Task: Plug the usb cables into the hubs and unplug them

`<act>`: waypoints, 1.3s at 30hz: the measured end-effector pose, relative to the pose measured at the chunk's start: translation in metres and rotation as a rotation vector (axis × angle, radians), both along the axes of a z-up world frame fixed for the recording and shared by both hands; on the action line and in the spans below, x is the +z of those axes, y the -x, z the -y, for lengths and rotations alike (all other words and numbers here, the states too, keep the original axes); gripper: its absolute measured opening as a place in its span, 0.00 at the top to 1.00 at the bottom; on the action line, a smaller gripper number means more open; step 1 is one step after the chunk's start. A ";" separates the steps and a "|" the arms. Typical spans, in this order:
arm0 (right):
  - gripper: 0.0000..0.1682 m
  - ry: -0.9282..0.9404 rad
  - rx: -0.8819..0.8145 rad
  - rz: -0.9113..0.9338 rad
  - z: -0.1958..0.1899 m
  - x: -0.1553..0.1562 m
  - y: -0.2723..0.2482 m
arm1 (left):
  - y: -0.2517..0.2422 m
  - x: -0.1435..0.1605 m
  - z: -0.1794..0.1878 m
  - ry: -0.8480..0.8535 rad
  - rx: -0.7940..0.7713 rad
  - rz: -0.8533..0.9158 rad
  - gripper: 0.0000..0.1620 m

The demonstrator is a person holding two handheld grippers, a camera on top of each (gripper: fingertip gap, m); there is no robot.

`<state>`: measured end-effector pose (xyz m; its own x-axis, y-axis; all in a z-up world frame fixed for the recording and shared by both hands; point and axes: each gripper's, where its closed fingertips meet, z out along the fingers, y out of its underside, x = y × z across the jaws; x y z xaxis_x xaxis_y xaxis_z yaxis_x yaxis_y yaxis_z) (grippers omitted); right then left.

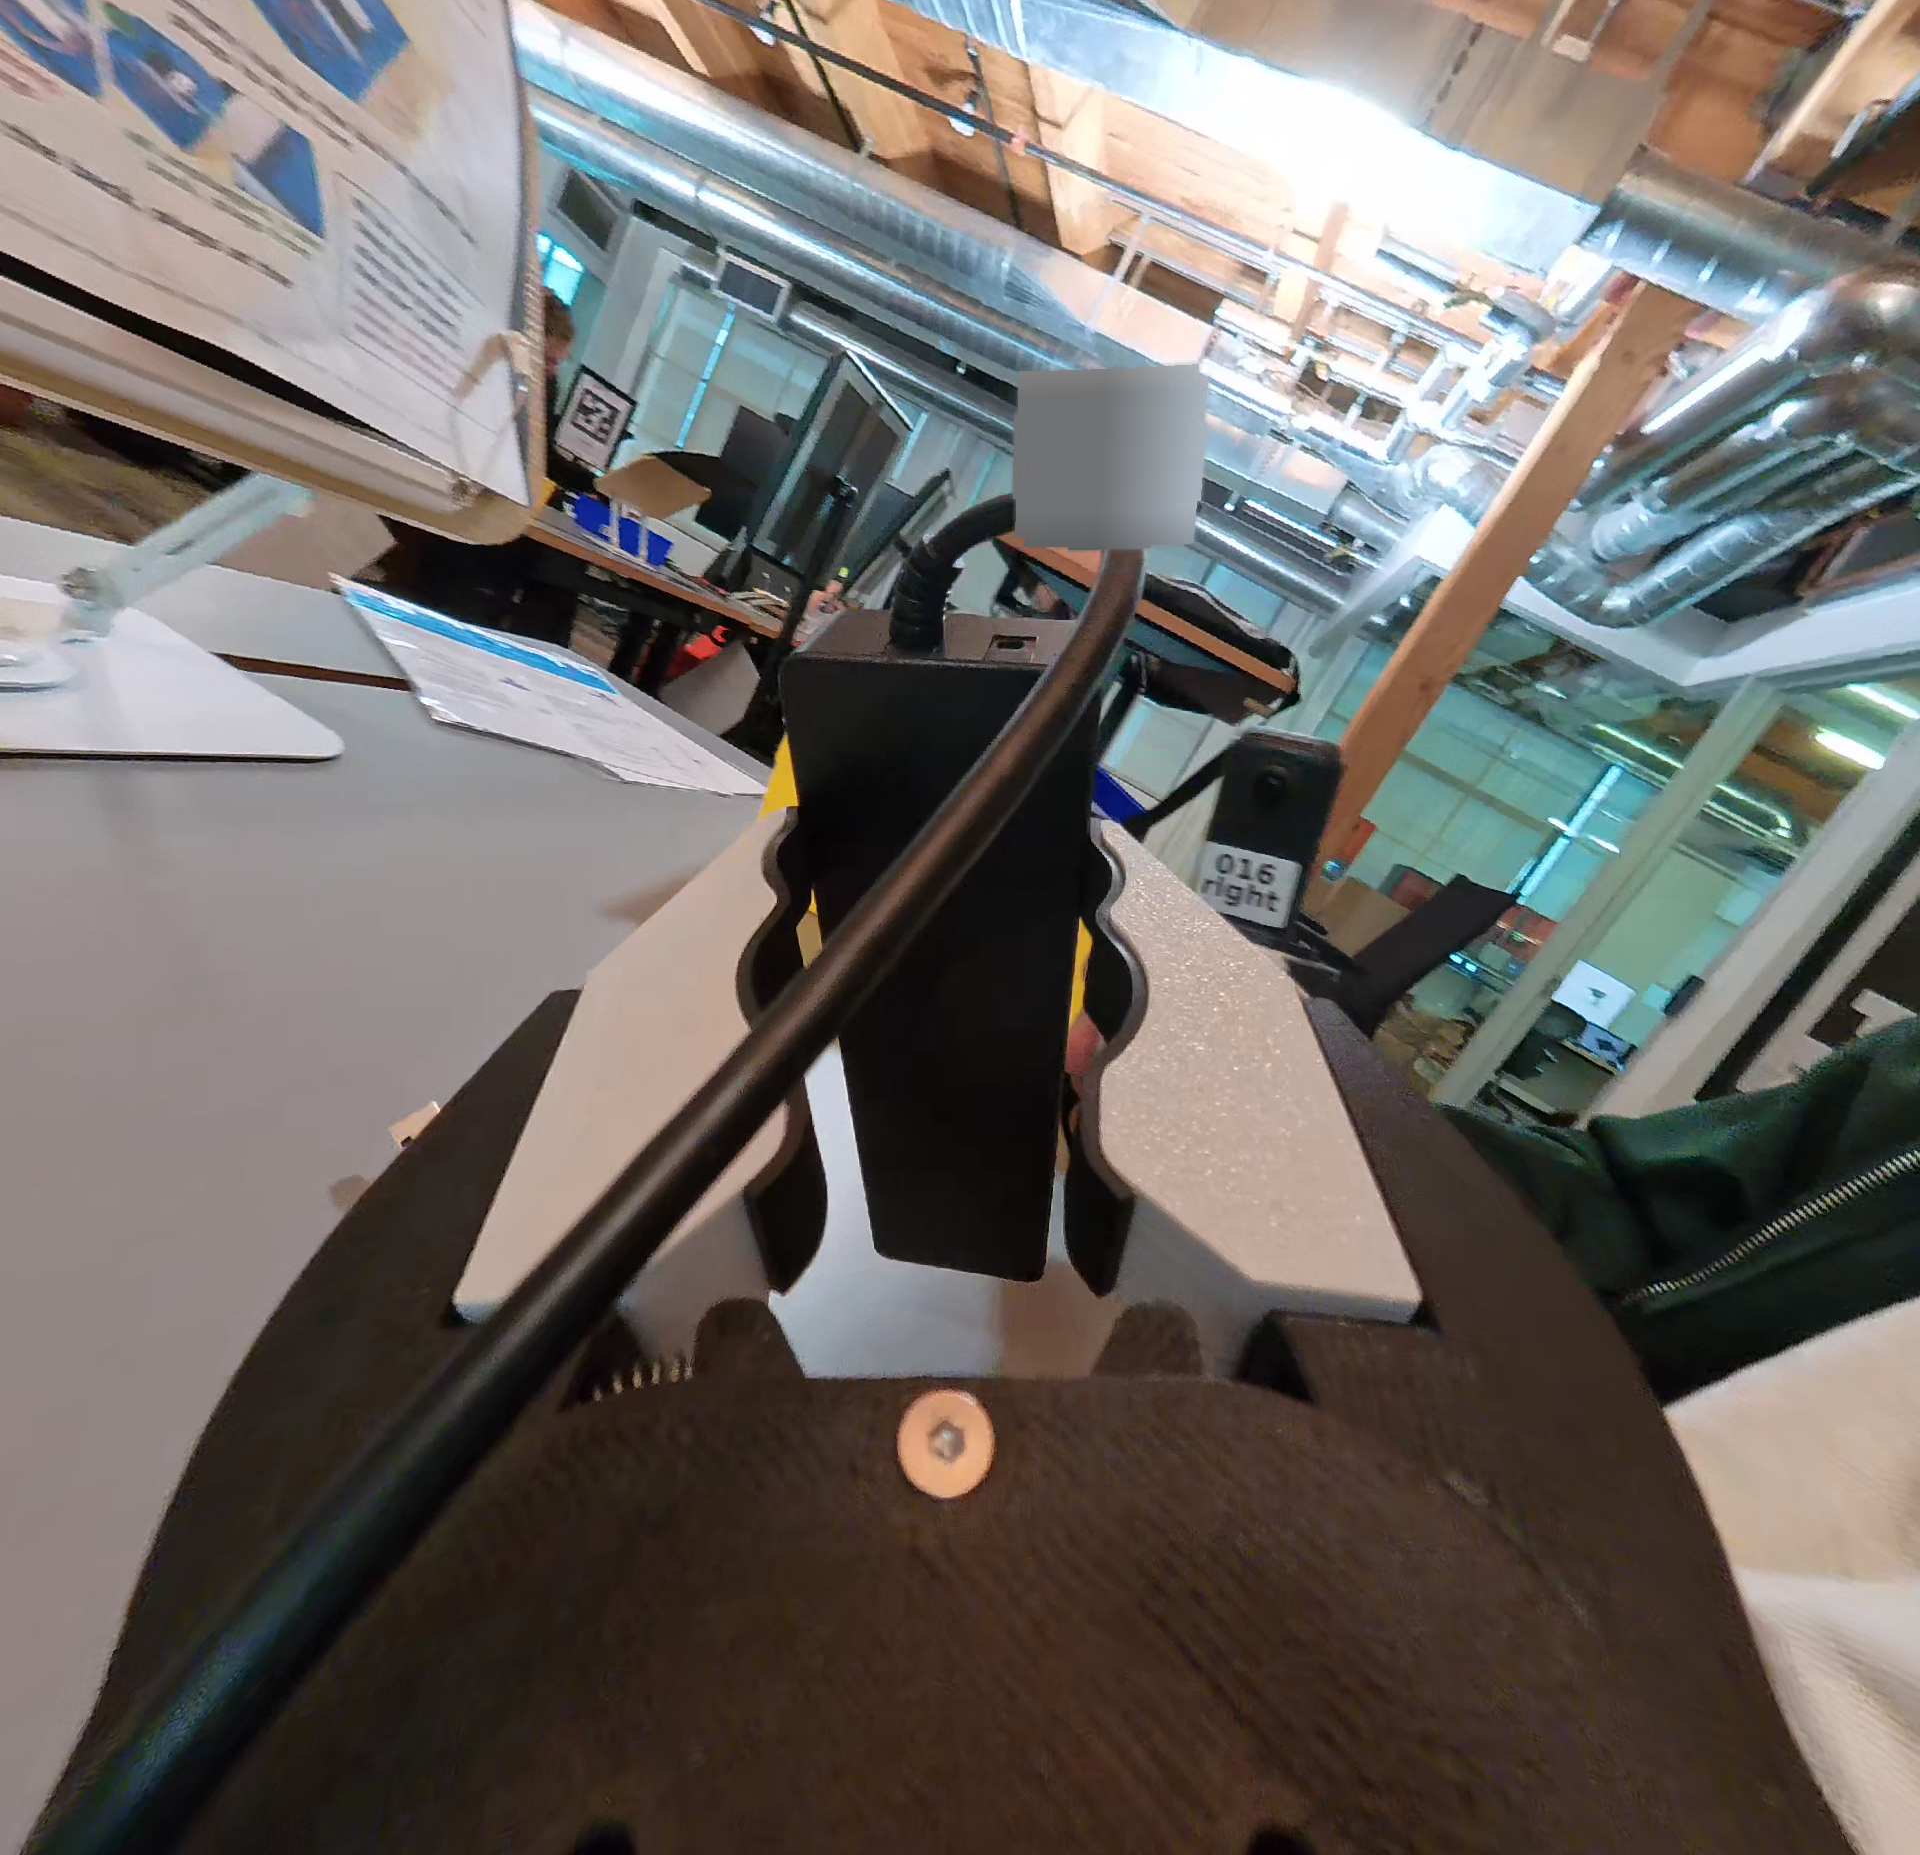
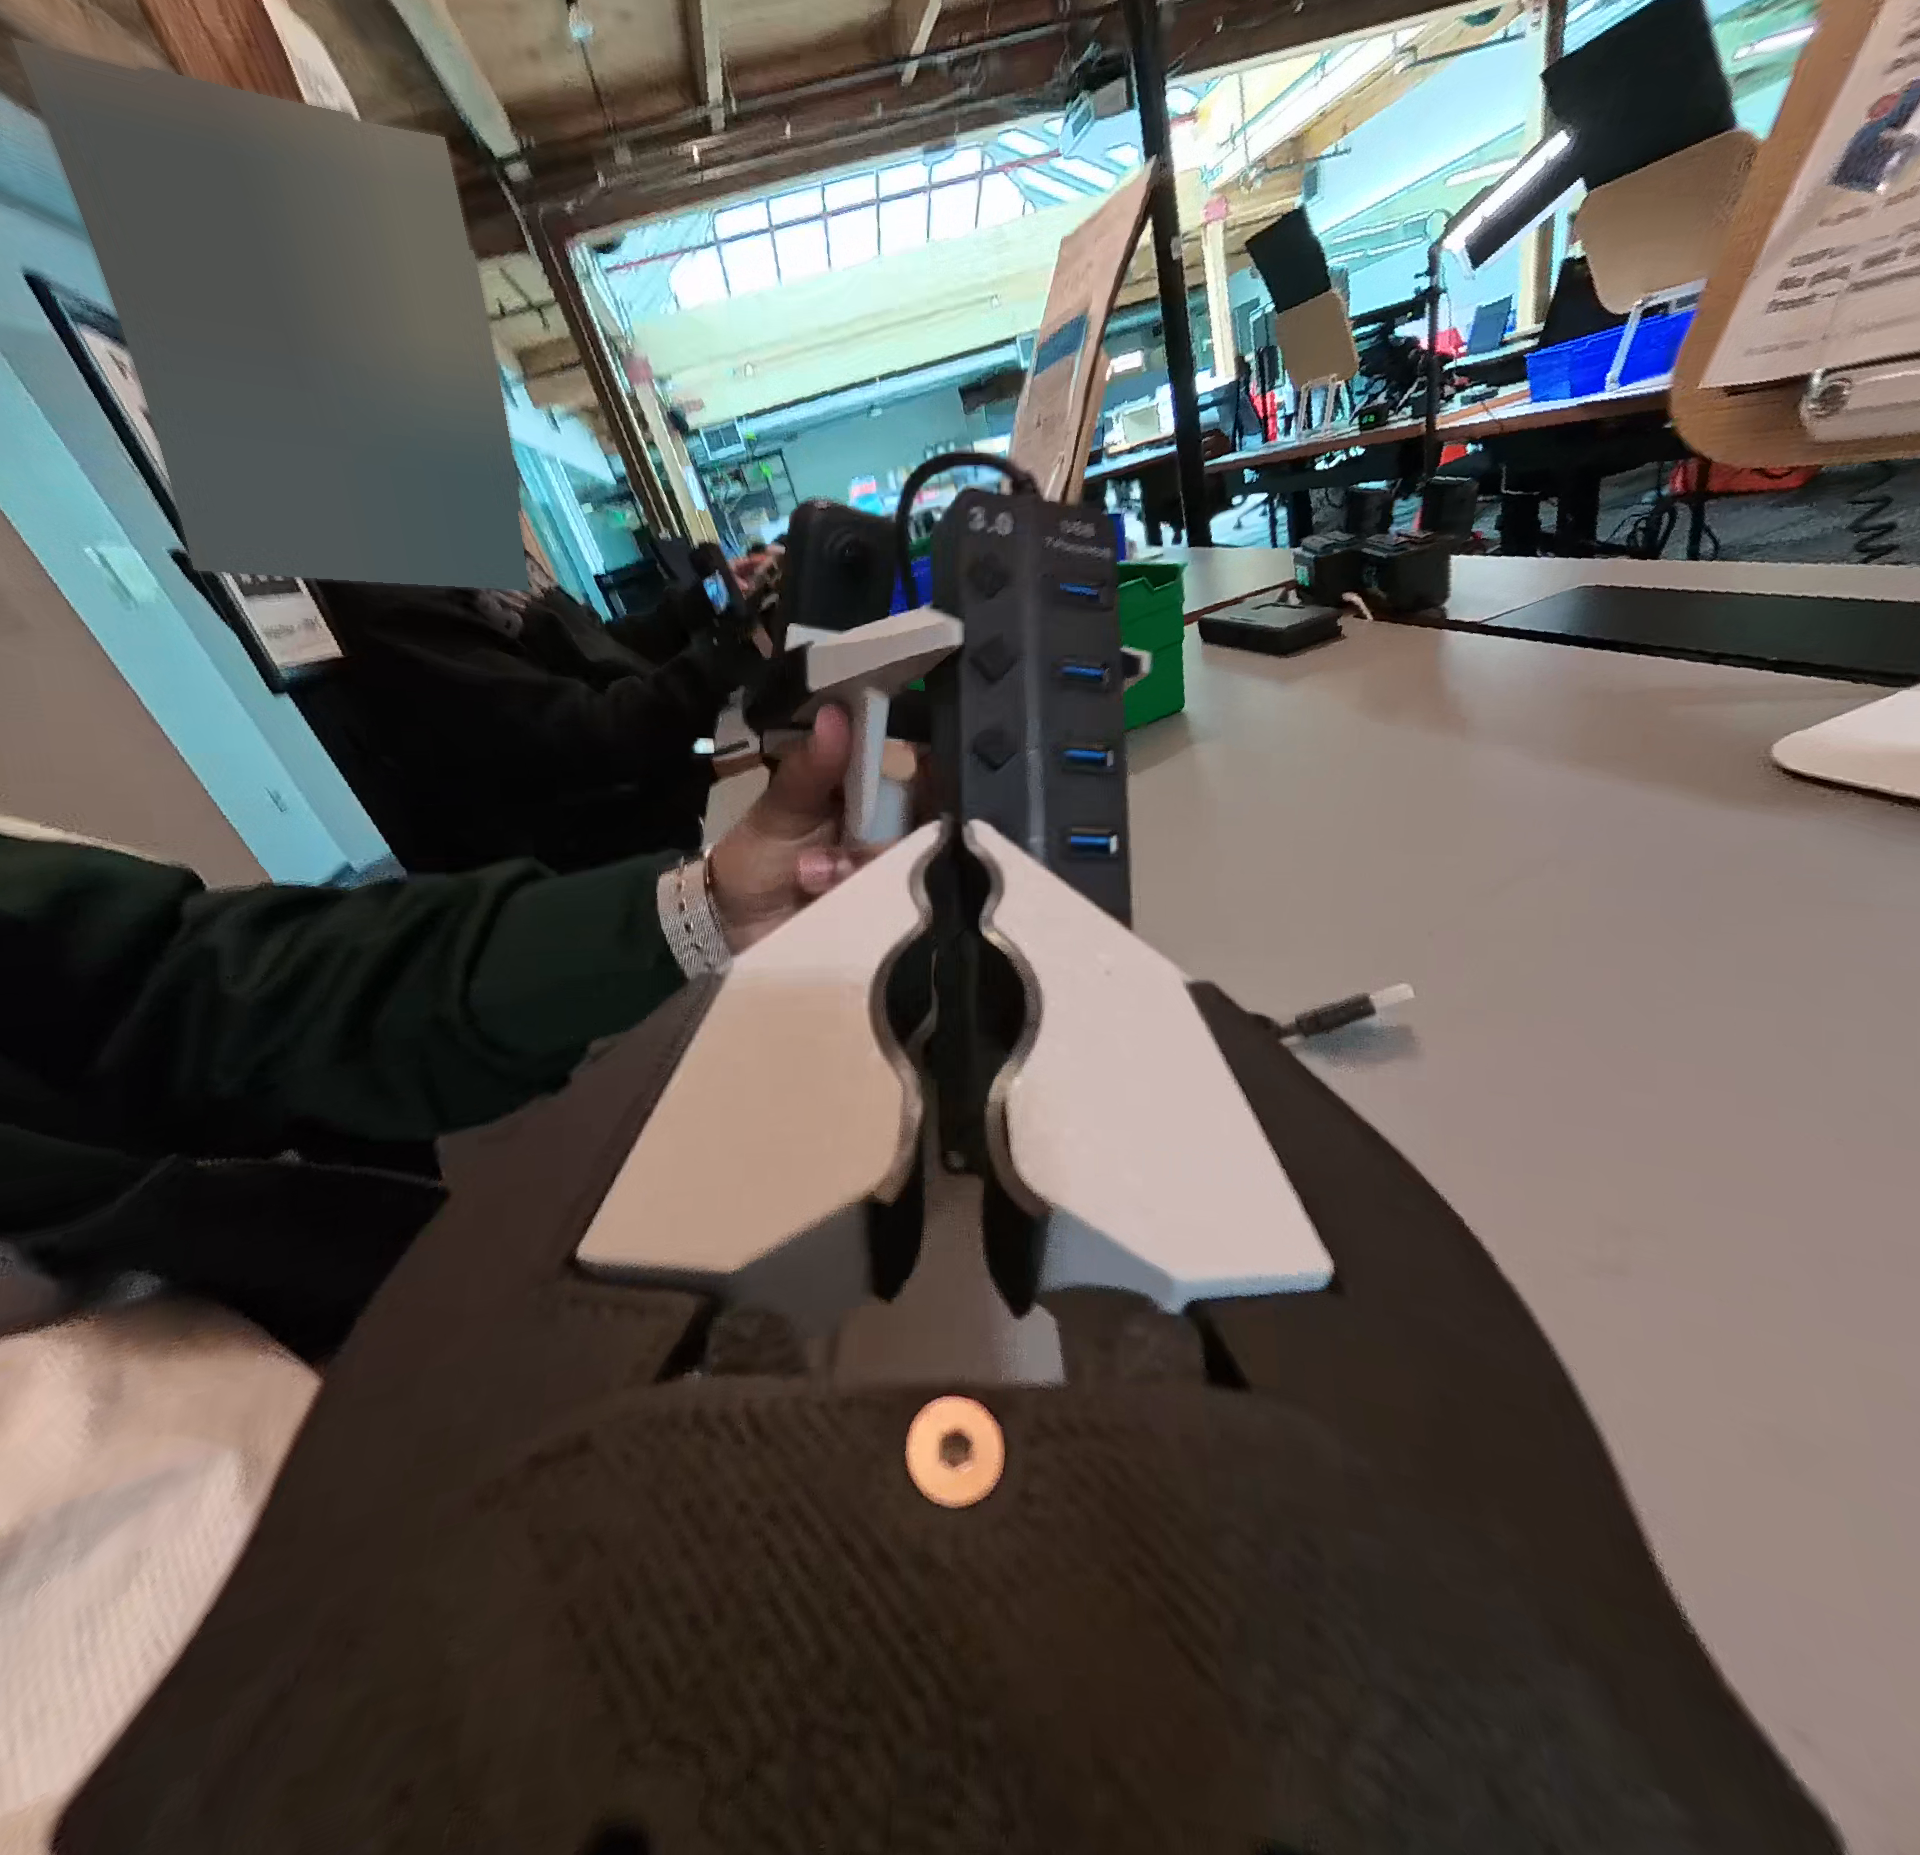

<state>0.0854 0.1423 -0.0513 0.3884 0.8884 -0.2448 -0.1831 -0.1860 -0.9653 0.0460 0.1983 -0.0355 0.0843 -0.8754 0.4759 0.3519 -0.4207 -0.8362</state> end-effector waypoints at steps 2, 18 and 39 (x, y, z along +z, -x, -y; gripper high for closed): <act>1.00 -0.028 0.012 0.074 0.008 -0.004 0.009 | 0.006 -0.001 -0.007 0.010 0.035 0.000 0.69; 0.96 -0.502 0.451 0.423 0.044 0.119 0.282 | 0.019 -0.009 -0.030 0.068 0.162 -0.001 0.69; 0.89 -0.340 0.687 1.742 -0.125 -0.078 0.440 | 0.005 -0.010 -0.027 0.122 0.098 0.018 0.69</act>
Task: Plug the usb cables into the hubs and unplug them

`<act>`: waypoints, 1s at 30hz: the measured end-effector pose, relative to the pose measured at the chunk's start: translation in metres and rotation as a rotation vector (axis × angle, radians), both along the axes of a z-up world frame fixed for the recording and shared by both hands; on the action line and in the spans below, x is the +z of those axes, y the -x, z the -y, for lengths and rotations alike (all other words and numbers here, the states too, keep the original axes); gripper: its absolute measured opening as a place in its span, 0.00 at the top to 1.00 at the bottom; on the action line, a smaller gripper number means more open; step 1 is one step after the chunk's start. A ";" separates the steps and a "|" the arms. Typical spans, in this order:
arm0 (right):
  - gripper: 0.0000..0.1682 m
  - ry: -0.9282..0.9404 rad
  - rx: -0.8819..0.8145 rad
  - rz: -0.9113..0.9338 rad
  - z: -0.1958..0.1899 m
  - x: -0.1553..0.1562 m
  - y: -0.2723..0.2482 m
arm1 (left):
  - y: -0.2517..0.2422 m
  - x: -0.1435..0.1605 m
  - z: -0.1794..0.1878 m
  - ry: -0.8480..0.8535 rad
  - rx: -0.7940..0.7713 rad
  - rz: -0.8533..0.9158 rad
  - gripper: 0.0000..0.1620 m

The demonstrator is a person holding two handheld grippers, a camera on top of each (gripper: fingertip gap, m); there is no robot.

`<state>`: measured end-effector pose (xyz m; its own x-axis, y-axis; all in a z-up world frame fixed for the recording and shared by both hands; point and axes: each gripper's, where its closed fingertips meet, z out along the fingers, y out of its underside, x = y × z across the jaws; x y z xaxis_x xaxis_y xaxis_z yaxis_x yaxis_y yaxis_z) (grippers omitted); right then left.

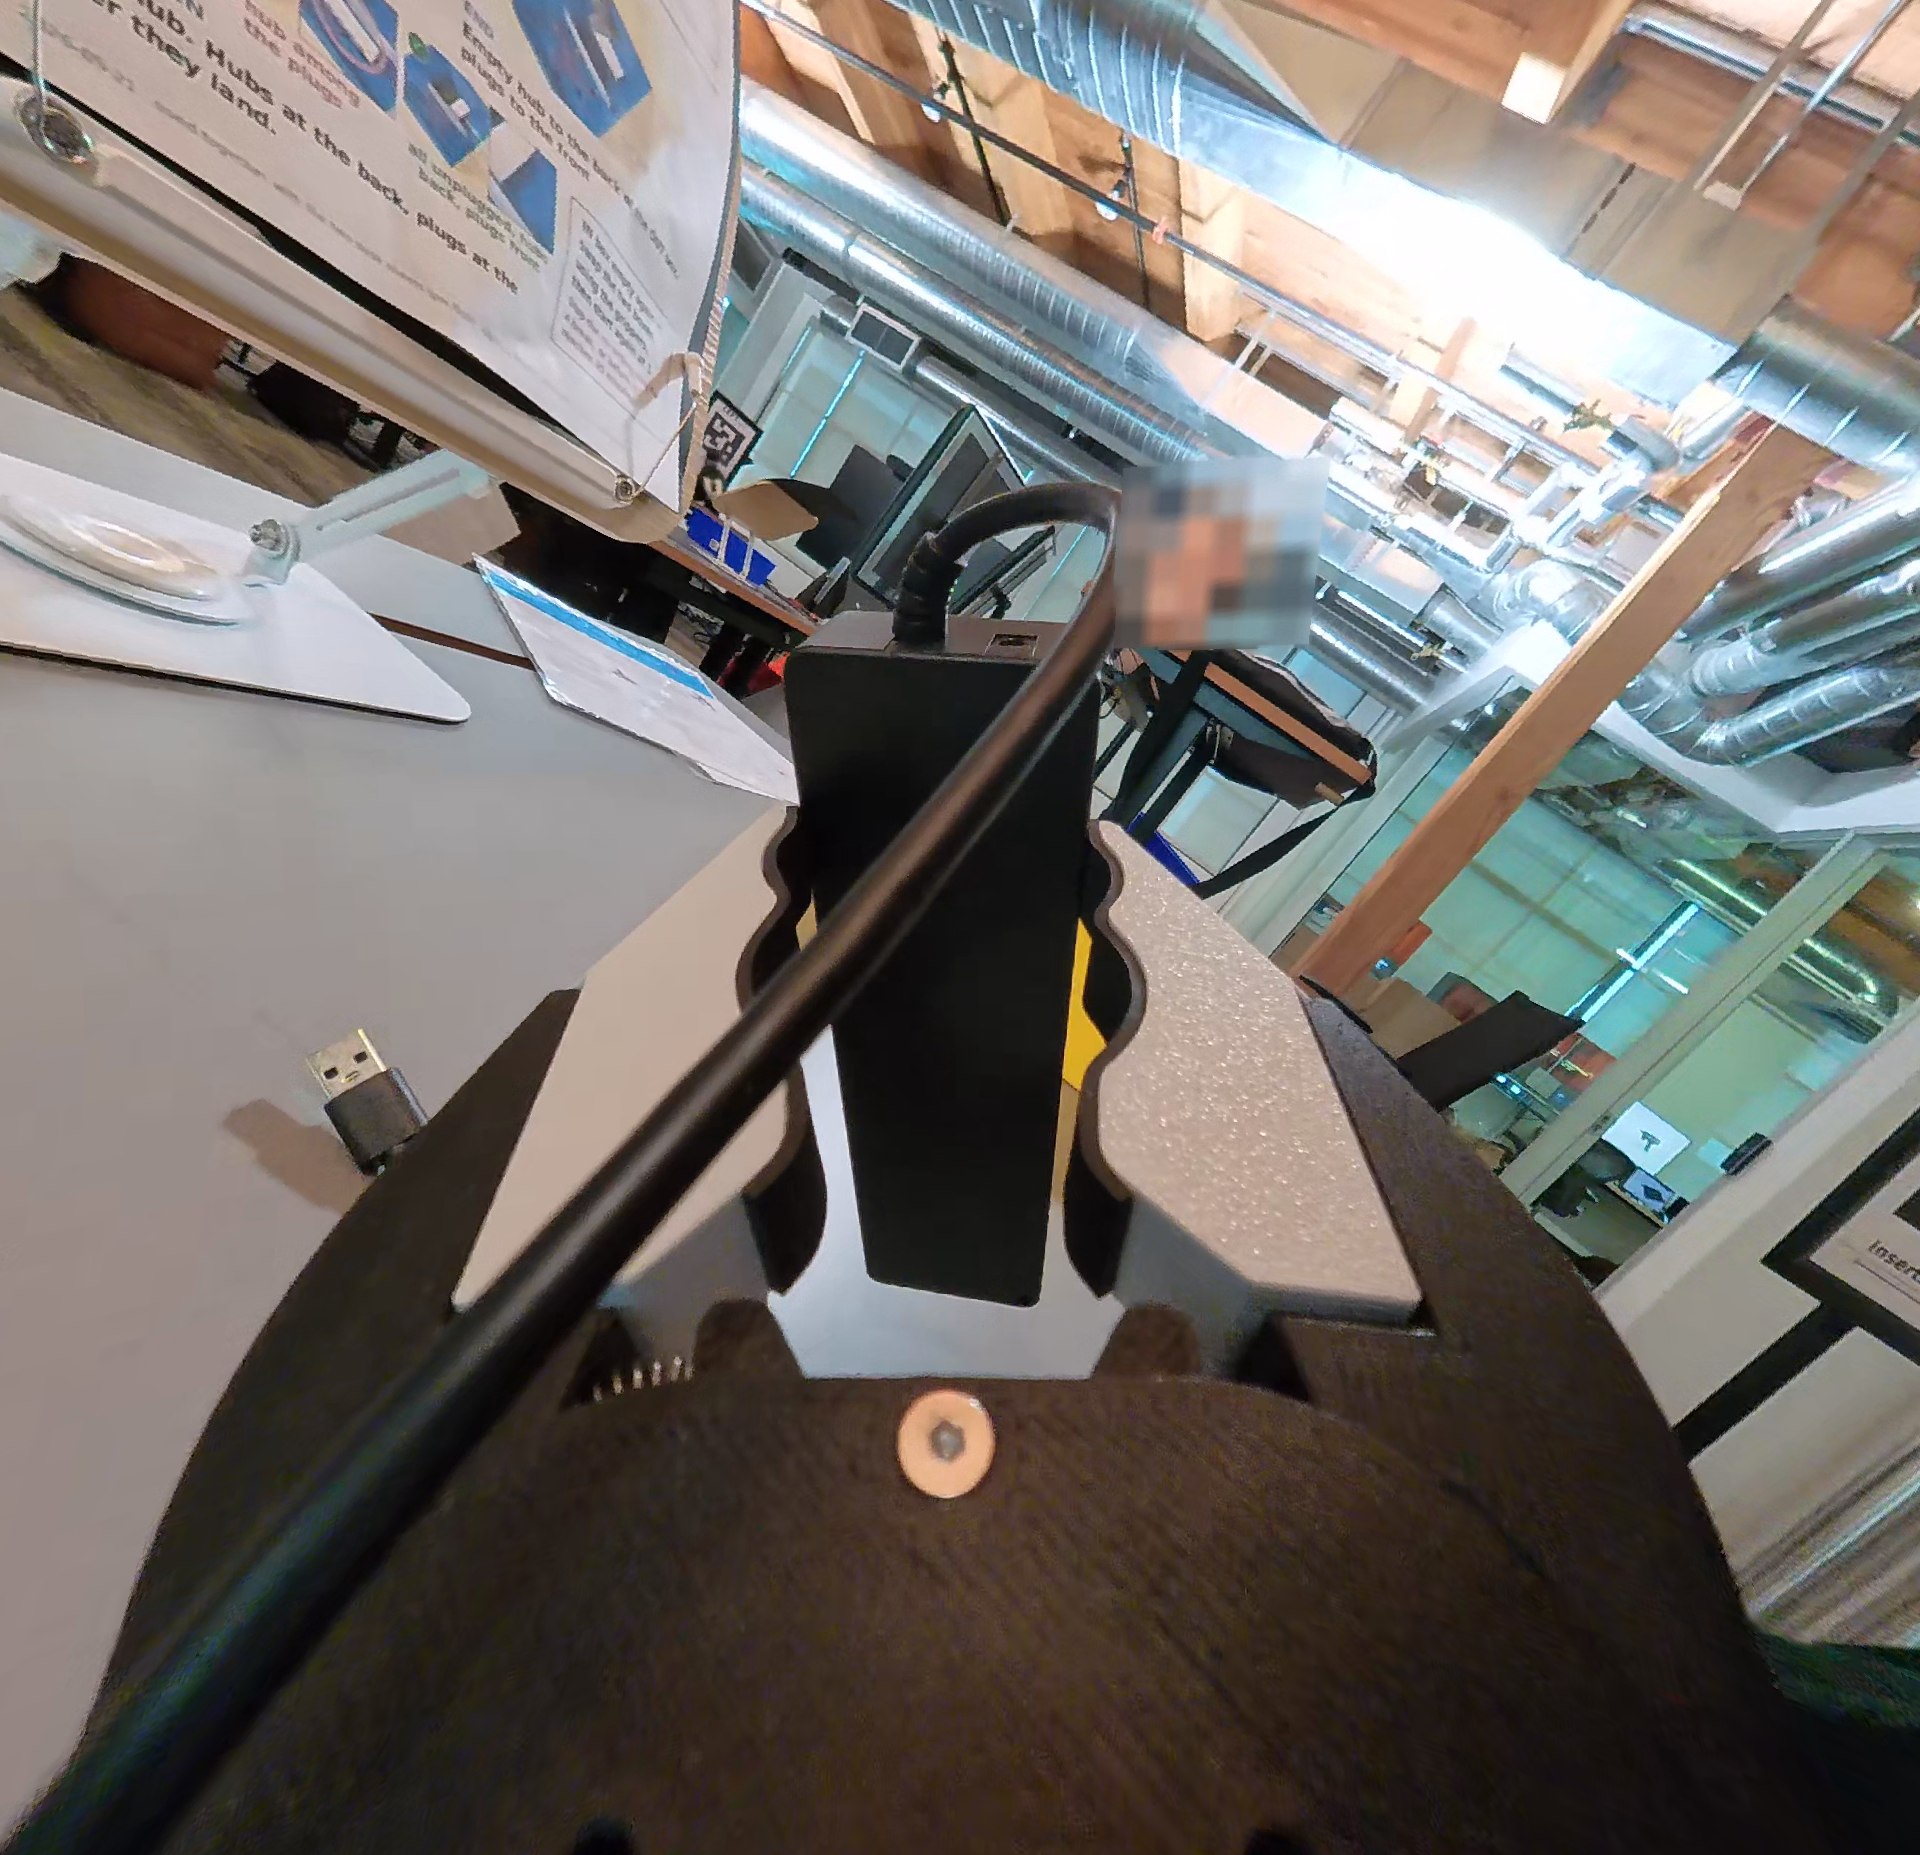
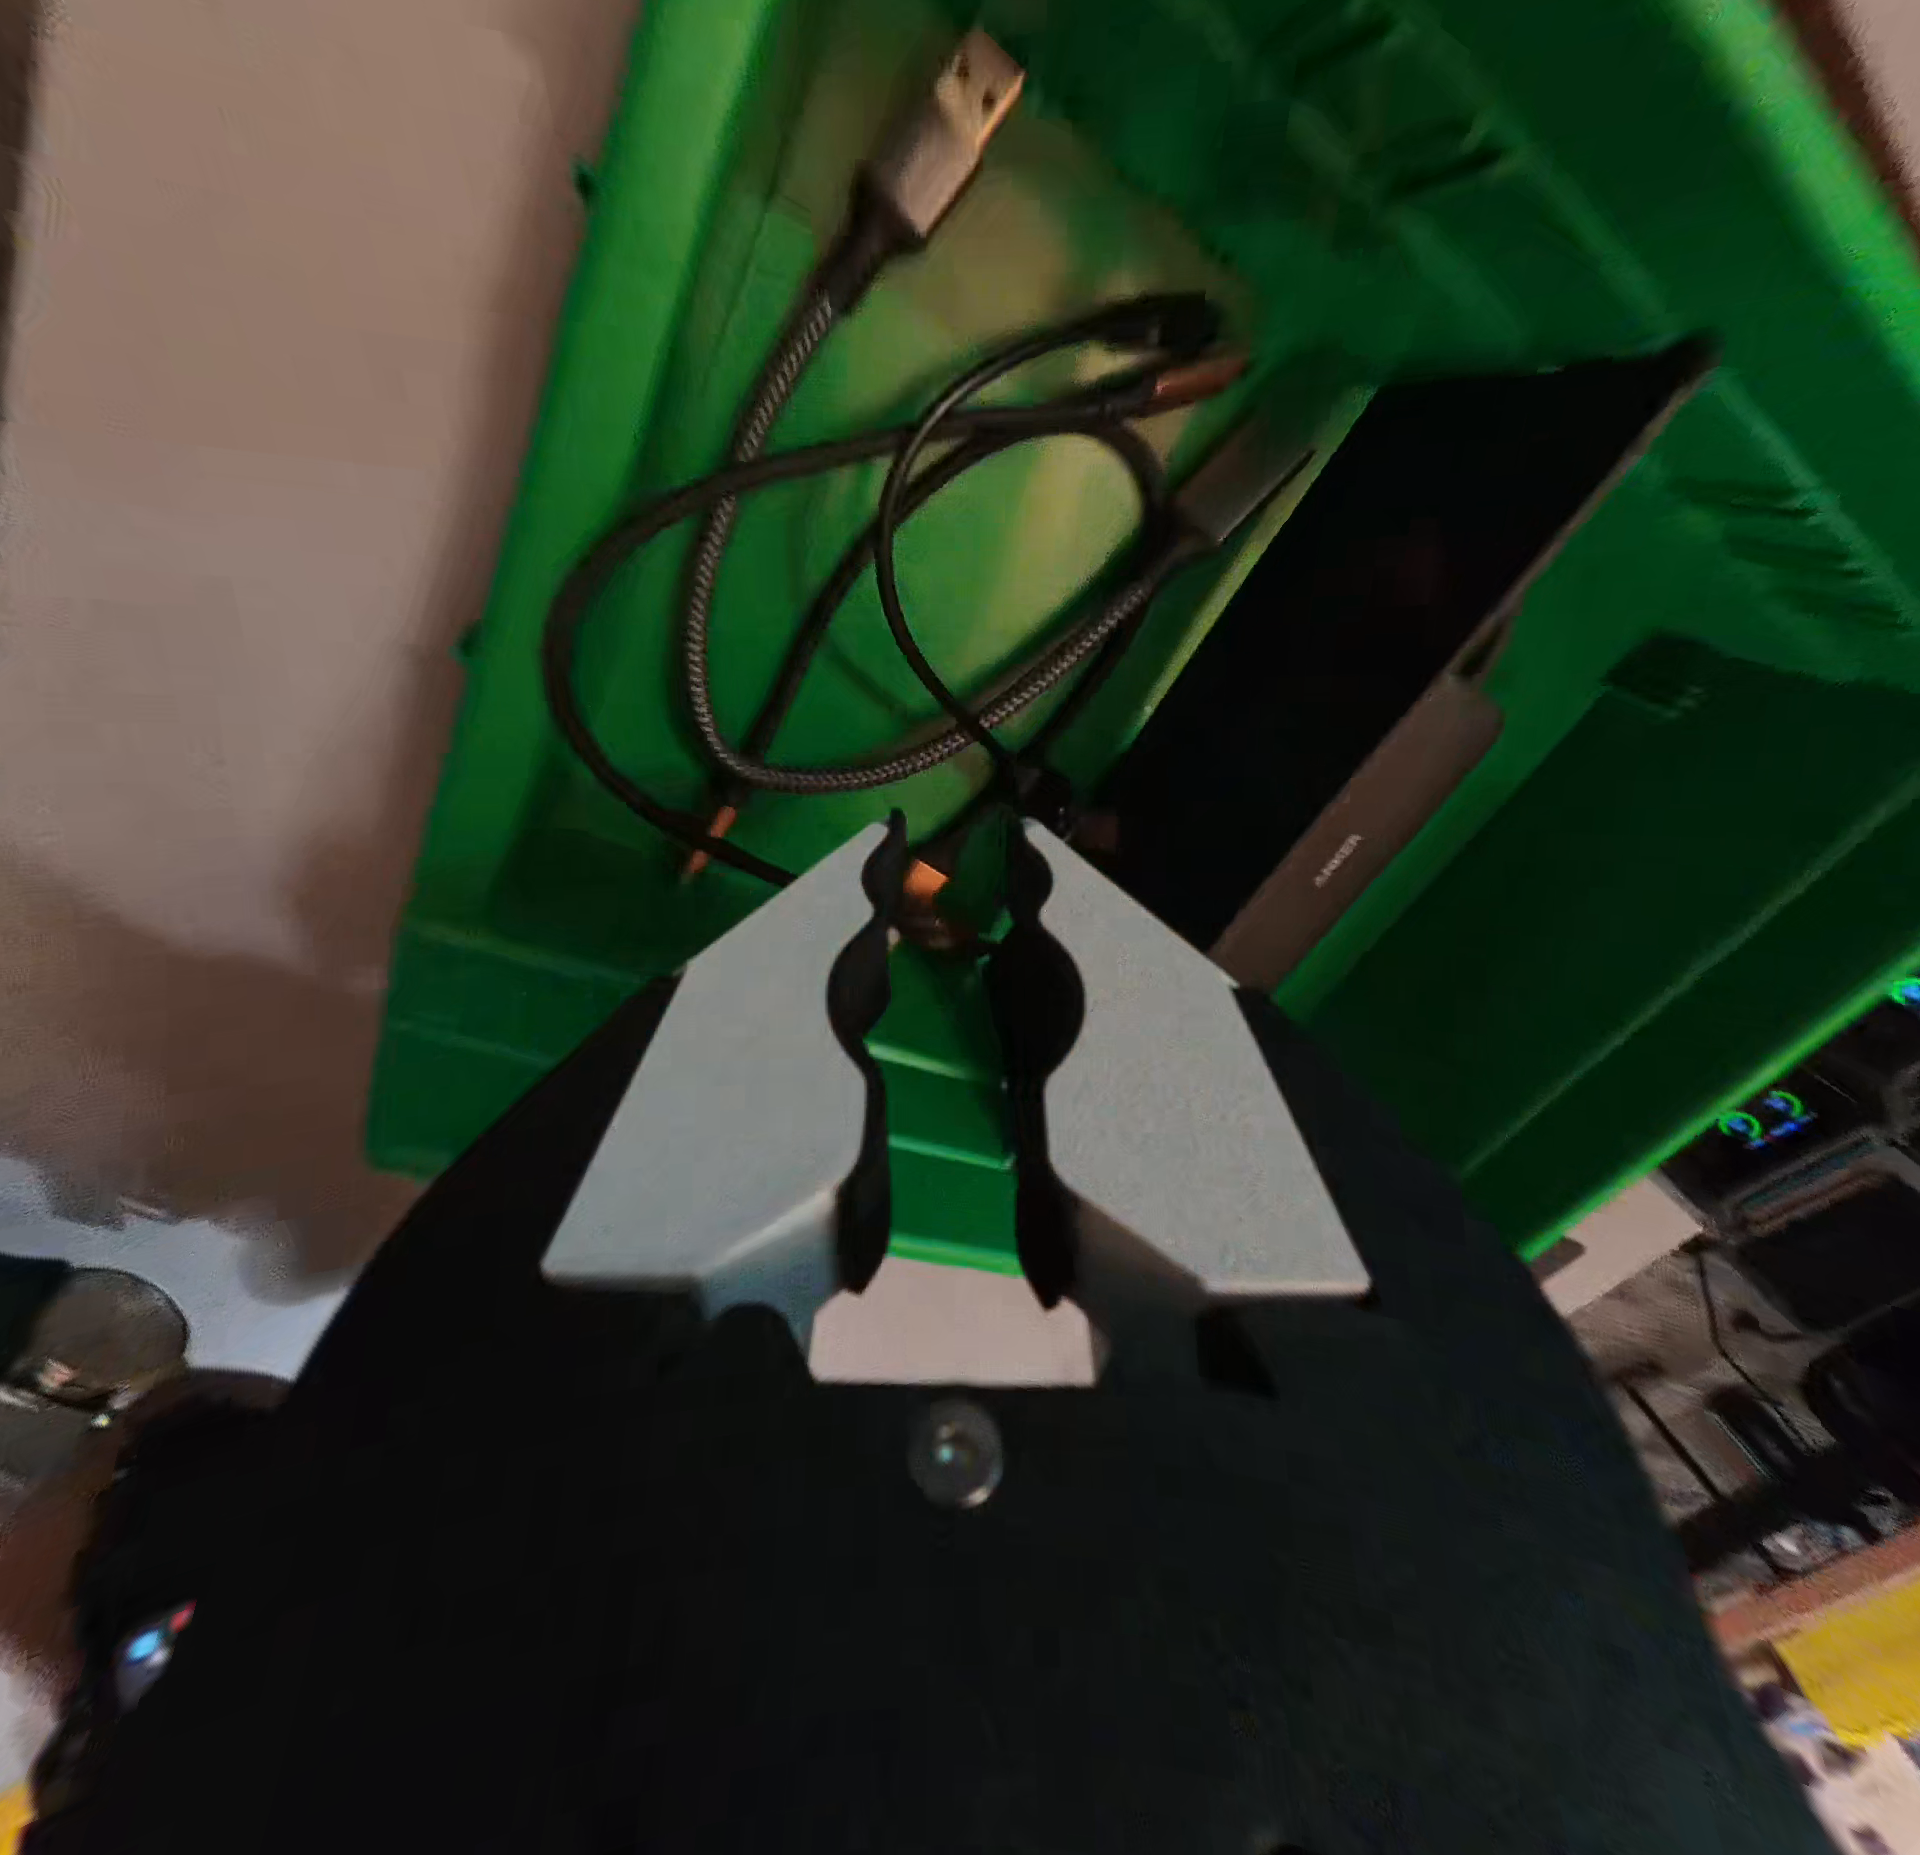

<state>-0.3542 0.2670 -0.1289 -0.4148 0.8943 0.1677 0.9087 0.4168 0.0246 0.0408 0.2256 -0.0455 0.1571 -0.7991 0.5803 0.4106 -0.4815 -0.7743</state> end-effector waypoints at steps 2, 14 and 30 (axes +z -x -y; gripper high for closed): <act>0.87 0.001 0.028 0.041 -0.004 -0.013 0.003 | 0.001 0.001 -0.001 -0.005 0.002 0.008 0.69; 0.98 0.141 0.044 -0.127 0.019 0.002 0.036 | 0.005 0.003 -0.005 0.018 0.007 0.035 0.69; 0.99 0.753 -0.425 -1.359 0.042 0.266 -0.203 | 0.005 0.000 -0.006 0.066 -0.010 0.086 0.69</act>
<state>-0.1515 0.2250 0.1367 -0.0464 0.9453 -0.3228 0.1331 -0.3144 -0.9399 0.0355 0.2315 -0.0457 0.0967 -0.7597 0.6430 0.4695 -0.5348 -0.7025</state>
